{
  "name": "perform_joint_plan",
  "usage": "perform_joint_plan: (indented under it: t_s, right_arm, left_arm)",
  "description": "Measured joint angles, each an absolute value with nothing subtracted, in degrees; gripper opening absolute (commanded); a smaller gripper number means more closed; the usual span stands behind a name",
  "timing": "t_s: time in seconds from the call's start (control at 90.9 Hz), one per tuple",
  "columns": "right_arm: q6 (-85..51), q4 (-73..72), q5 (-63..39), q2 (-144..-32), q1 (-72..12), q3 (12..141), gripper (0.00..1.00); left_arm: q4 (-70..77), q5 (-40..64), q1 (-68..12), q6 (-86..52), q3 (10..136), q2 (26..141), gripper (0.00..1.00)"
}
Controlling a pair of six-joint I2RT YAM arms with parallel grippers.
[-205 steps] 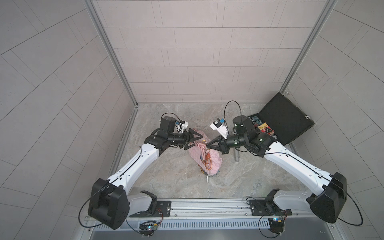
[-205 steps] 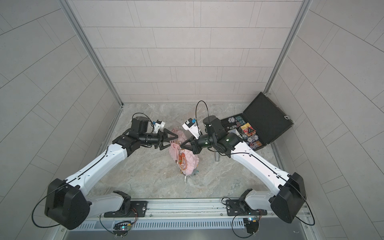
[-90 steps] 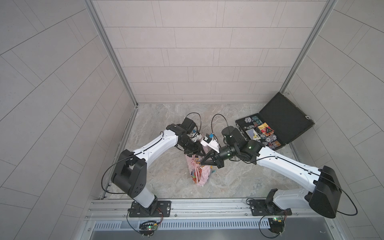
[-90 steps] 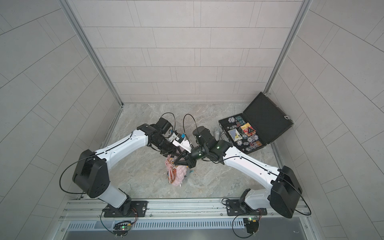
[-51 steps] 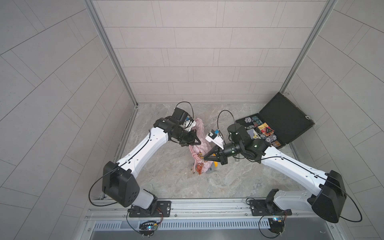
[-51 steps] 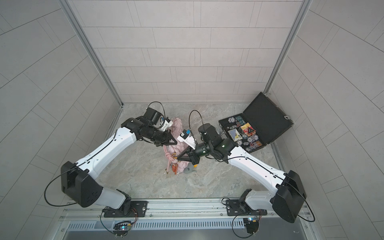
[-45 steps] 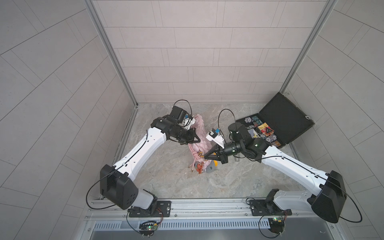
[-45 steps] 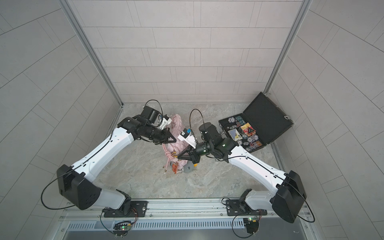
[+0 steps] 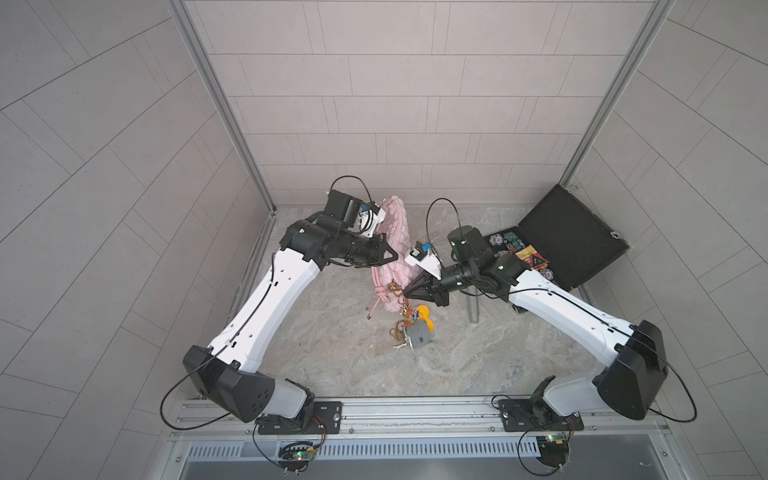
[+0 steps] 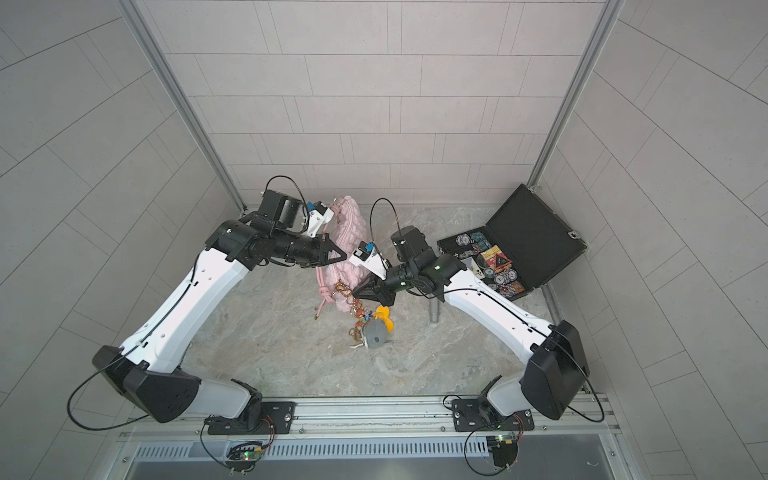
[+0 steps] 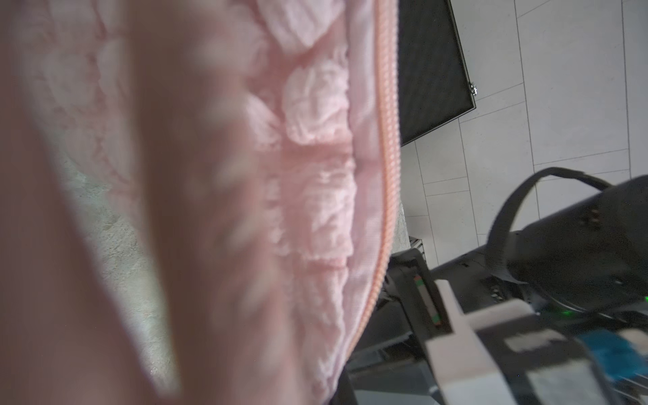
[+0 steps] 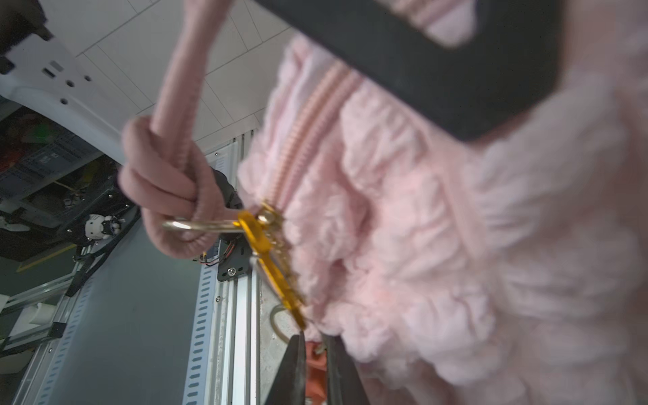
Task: Remove the decoration from the bag
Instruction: Adjust the bag, then remove the decoration item from the bag.
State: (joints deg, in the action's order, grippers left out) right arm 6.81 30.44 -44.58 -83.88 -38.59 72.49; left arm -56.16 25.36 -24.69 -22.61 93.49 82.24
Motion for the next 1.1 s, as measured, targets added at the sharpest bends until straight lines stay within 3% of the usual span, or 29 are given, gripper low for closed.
perform_joint_plan:
  t_s: [0.143, 0.264, 0.55, 0.737, 1.101]
  right_arm:
    - [6.6, 28.6, -43.8, -87.4, -38.3, 74.2, 0.14]
    - [6.4, 26.3, -42.7, -86.0, -38.3, 73.6, 0.22]
    - [5.7, 19.3, -30.1, -69.3, -39.4, 59.7, 0.37]
    - [7.0, 12.1, -19.7, -63.0, -45.0, 55.0, 0.39]
    - [11.6, 5.2, -14.9, -68.9, -52.3, 56.6, 0.37]
  left_arm:
    - [-56.2, 25.5, -24.3, -25.7, 93.5, 82.2, 0.00]
    - [-56.1, 24.9, -24.2, -28.4, 93.4, 81.8, 0.00]
    - [-56.1, 19.2, -24.2, -37.4, 92.4, 80.5, 0.00]
    - [-56.2, 15.6, -24.2, -43.2, 91.6, 80.5, 0.00]
    - [-56.2, 14.7, -24.2, -48.3, 90.1, 79.6, 0.00]
